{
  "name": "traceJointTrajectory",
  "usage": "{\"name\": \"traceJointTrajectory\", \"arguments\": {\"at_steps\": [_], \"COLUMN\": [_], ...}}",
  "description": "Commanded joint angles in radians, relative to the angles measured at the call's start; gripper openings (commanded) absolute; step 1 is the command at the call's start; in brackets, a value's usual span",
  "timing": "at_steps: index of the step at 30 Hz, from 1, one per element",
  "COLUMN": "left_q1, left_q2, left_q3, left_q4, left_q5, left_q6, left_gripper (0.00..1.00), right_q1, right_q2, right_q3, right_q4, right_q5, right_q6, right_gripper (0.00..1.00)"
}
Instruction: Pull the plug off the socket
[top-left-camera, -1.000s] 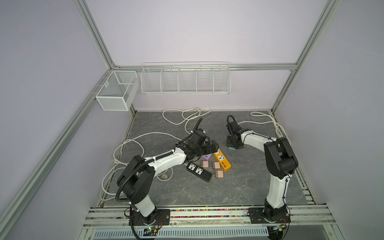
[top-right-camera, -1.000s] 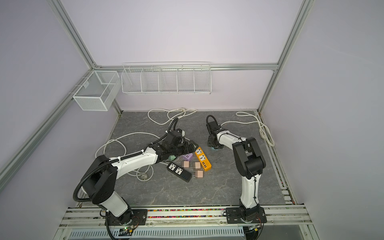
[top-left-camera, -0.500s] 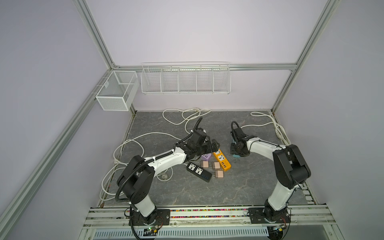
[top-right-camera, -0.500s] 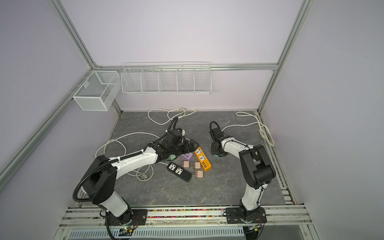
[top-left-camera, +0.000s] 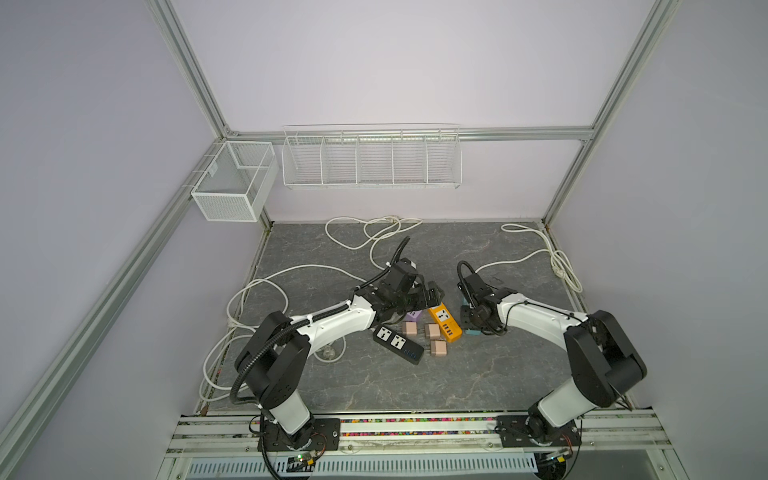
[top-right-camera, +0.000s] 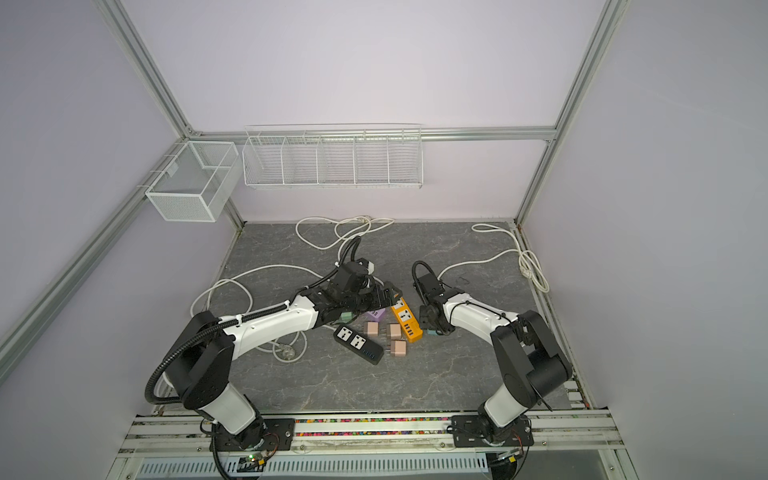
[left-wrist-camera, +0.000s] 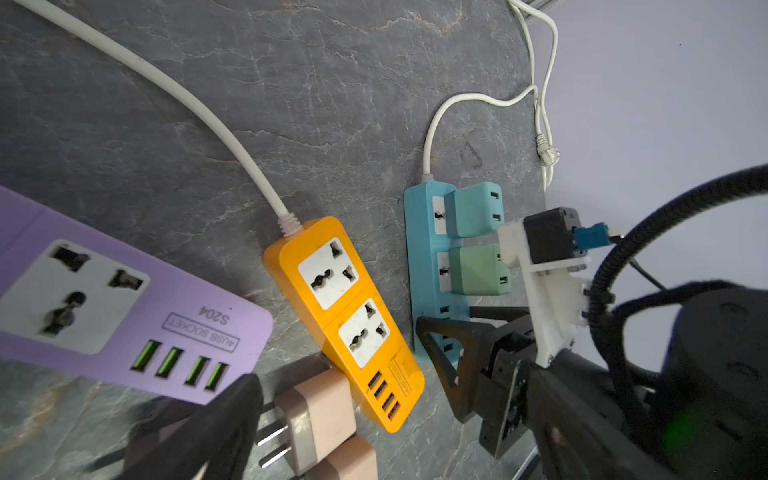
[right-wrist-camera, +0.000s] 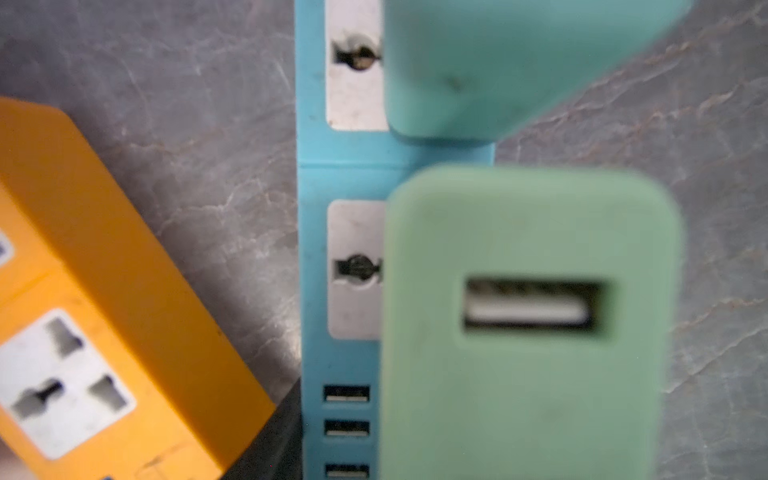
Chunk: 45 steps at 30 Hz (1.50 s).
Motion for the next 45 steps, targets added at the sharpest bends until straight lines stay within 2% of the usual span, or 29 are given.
{"name": "traceJointTrajectory", "arguments": {"at_steps": [1,7,10,13,21,24,28,31,36,45], "left_q1": [-0.01,-0.014,-0.017,-0.019,-0.029,-0.034,-0.053,-0.062,-0.07,-0.073], "left_q2": [0.018,0.035,0.042,0.049,0.111,0.152,0.205,0.251,0.323,0.448], "left_q3": [0.04,0.052,0.056,0.067,0.118,0.15,0.202,0.238,0.299,0.396], "left_q4": [-0.012,0.002,0.007,0.003,0.01,0.02,0.018,0.016,0.027,0.053], "left_q5": [-0.011,0.006,0.012,0.013,0.018,0.032,0.022,0.025,0.029,0.057], "left_q6": [-0.01,-0.016,-0.017,-0.017,-0.019,-0.023,-0.008,-0.012,-0.019,-0.047], "left_gripper": [0.99,0.99,0.99,1.0,0.92,0.9,0.86,0.82,0.7,0.55], "right_q1": [0.019,0.022,0.023,0.023,-0.019,-0.075,-0.149,-0.168,-0.201,-0.225], "right_q2": [-0.039,-0.066,-0.097,-0.13,-0.282,-0.269,-0.214,-0.164,-0.053,0.059], "right_q3": [-0.061,-0.077,-0.067,-0.043,0.049,0.106,0.176,0.216,0.283,0.319], "right_q4": [-0.042,-0.039,-0.046,-0.087,-0.168,-0.198,-0.197,-0.186,-0.172,-0.113], "right_q5": [-0.01,0.013,0.018,0.026,0.026,0.02,-0.063,-0.054,-0.068,-0.117], "right_q6": [0.051,0.056,0.05,0.038,-0.026,-0.061,-0.117,-0.144,-0.151,-0.163], "right_gripper": [0.47,0.55,0.65,0.67,0.78,0.78,0.76,0.74,0.68,0.58]}}
